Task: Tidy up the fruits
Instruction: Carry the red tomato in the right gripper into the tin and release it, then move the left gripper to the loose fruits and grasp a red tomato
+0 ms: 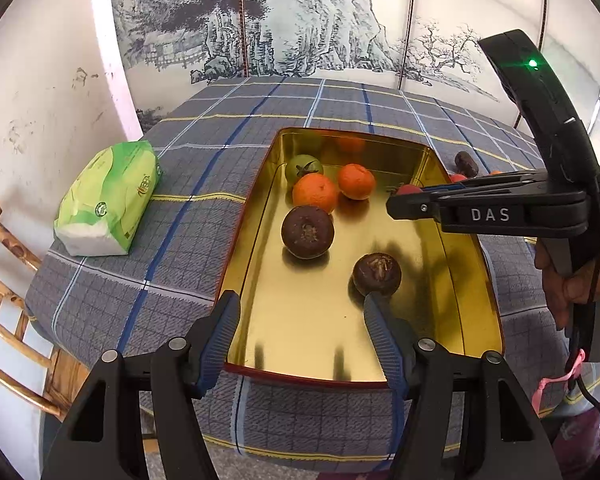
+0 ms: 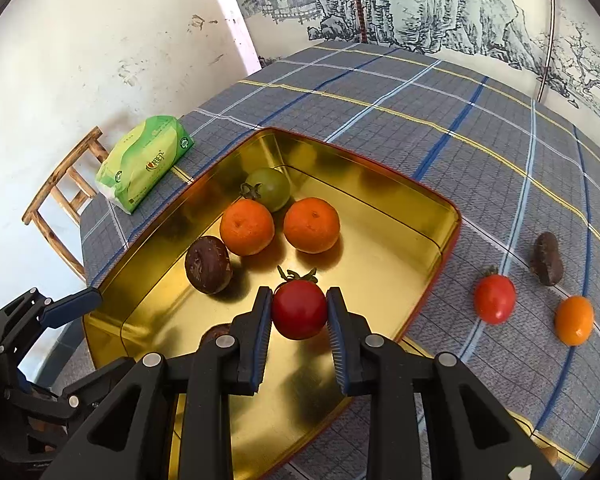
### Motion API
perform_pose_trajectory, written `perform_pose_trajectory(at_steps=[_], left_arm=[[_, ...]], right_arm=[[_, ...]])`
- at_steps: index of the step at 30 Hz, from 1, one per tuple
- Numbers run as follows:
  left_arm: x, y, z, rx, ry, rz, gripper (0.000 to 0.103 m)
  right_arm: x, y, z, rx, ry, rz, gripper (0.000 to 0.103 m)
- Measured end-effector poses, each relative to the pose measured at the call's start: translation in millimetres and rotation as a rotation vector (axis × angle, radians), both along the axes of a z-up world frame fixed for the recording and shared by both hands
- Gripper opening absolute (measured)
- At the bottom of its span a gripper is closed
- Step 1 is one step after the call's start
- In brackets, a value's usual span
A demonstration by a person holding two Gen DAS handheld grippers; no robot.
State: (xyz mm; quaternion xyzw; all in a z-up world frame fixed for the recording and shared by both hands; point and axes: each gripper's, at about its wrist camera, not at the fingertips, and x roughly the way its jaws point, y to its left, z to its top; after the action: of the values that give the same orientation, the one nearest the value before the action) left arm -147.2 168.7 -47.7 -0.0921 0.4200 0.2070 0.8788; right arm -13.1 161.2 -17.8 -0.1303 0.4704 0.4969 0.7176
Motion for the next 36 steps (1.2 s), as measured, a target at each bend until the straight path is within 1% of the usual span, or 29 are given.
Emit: perform_pose_trajectory(at_steps=[7, 17, 23, 25, 27, 28, 32, 36], left_arm=[[-2.5, 3.7, -1.8, -0.004, 0.002, 0.008, 0.065], [-2.9, 5.5, -2.0, -0.009, 0.003, 0.008, 0.066], [-3.0, 5.7, -1.8, -0.009, 0.002, 0.008, 0.066], [-2.9, 5.8, -1.5, -0.008, 0.002, 0.008, 0.066], [-3.2, 6.0, -1.8, -0.008, 0.002, 0.007, 0.066], [-2.7, 5.8, -2.0, -0.008, 0.003, 0.008, 0.066], [-2.9, 5.9, -1.5, -0.010, 0.003, 0.007, 0.066], [-3.2, 3.2, -3.1, 0.000, 0.005, 0.007, 0.067]], right_arm=[[-4.4, 10.3, -2.3, -0.009, -0.013, 0.016, 0.025], [-6.0, 14.6, -4.8, -0.011, -0.008, 0.022, 0.025], [-4.8, 14.6, -1.8, 0.008, -0.013, 0.007, 0.027], [-0.7, 11.3, 1.9, 0.034, -0.002, -0.017, 0.028], [4.3, 5.3, 7.6, 0.071, 0.010, -0.047, 0.035], [6.7, 1.0, 11.8, 0.095, 0.011, -0.064, 0.036], [11.1, -18.3, 33.2, 0.188, -0.009, -0.108, 0.037], [11.2, -41.6, 48.9, 0.250, -0.029, -0.141, 0.038]])
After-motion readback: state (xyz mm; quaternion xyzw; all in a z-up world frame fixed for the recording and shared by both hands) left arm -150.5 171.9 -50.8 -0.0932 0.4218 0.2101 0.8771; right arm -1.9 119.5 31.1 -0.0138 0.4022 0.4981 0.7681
